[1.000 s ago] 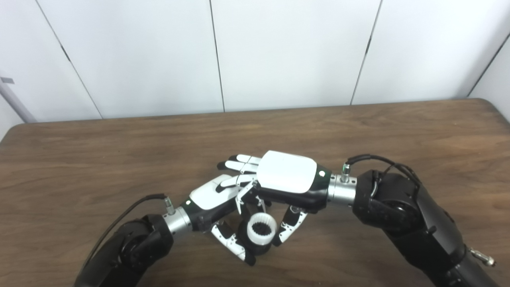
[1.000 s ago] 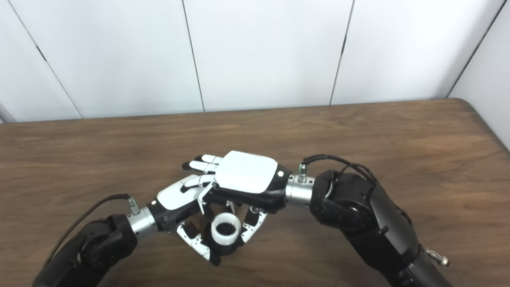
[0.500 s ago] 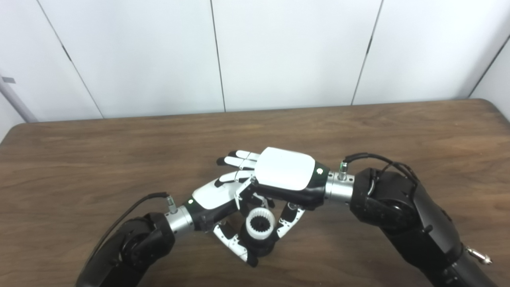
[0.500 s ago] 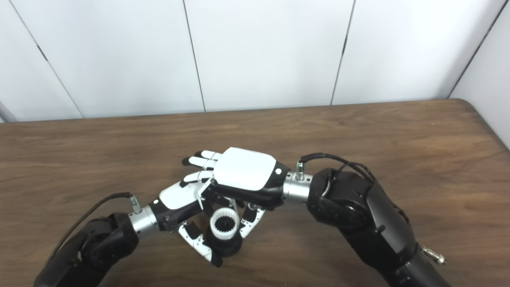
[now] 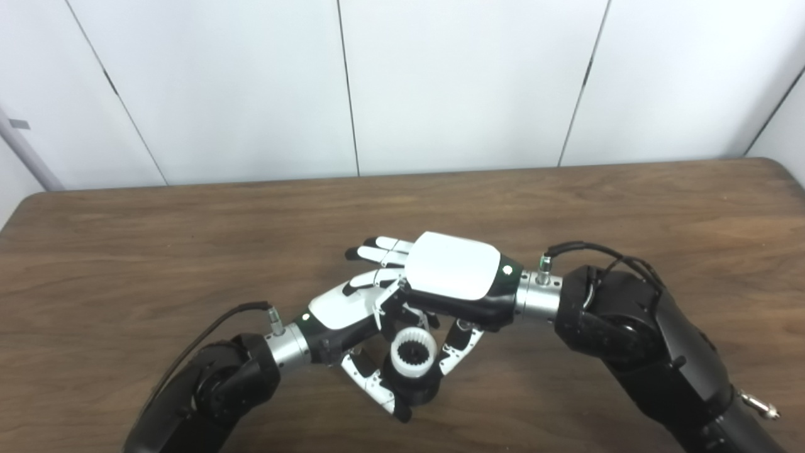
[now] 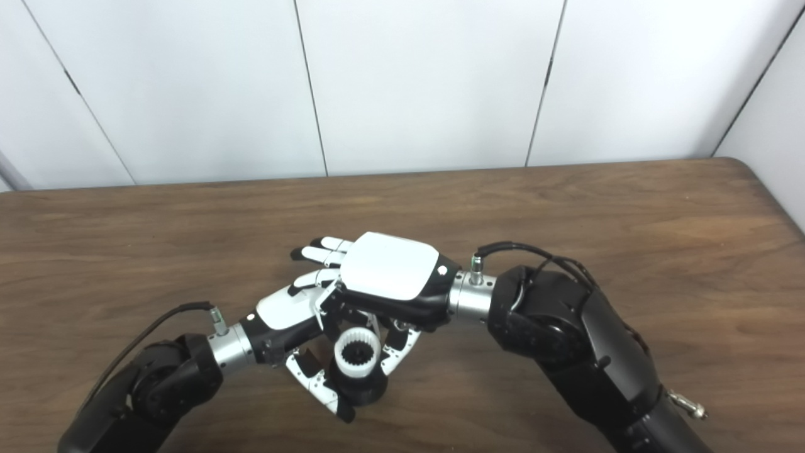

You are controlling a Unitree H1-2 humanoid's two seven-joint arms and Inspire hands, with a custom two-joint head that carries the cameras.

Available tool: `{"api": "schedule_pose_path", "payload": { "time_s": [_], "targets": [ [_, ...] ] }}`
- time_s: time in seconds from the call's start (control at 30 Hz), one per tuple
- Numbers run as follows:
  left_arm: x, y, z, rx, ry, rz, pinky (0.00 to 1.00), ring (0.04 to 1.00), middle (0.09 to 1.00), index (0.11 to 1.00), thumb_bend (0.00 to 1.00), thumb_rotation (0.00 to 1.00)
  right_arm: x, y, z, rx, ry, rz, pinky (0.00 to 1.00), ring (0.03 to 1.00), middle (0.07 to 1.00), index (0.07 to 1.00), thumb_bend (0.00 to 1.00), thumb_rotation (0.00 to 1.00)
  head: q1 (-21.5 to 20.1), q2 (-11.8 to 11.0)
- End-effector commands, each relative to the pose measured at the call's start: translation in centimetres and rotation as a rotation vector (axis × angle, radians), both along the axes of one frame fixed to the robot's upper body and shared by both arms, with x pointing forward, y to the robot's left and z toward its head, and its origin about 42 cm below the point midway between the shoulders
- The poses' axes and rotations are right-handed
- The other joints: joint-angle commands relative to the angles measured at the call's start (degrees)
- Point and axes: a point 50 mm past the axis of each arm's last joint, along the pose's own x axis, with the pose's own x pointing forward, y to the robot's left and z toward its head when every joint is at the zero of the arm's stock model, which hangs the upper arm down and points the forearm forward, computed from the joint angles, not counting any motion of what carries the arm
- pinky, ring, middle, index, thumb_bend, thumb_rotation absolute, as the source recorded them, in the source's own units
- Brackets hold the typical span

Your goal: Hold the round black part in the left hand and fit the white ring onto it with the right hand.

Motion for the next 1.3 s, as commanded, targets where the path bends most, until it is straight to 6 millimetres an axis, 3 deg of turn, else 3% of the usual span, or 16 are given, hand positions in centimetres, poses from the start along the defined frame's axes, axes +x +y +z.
{"api": "schedule_pose_path", "payload": {
  "time_s": [0.0, 0.67, 1.27],
  "targets": [
    [0.6, -0.4, 1.8, -0.047, -0.074, -0.011, 1.0, 0.939, 0.754, 0.48, 0.52, 0.06, 0.1, 0.3, 1.6, 0.044, -0.059, 0.028, 1.0, 1.0, 0.878, 0.479, 0.53, 0.14, 0.09, 0.08],
    [0.7, -0.3, 2.0, -0.058, -0.062, 0.003, 1.0, 0.954, 0.763, 0.48, 0.52, 0.06, -0.1, 0.0, 1.1, 0.044, -0.027, 0.03, 1.0, 1.0, 0.874, 0.48, 0.53, 0.14, 0.17, 0.51],
    [0.5, -0.1, 2.3, -0.056, -0.052, -0.009, 1.0, 0.982, 0.771, 0.481, 0.52, 0.06, 0.1, -0.7, 2.1, 0.028, -0.049, 0.019, 1.0, 1.0, 0.922, 0.49, 0.52, 0.14, -0.25, 0.79]
  ]
}}
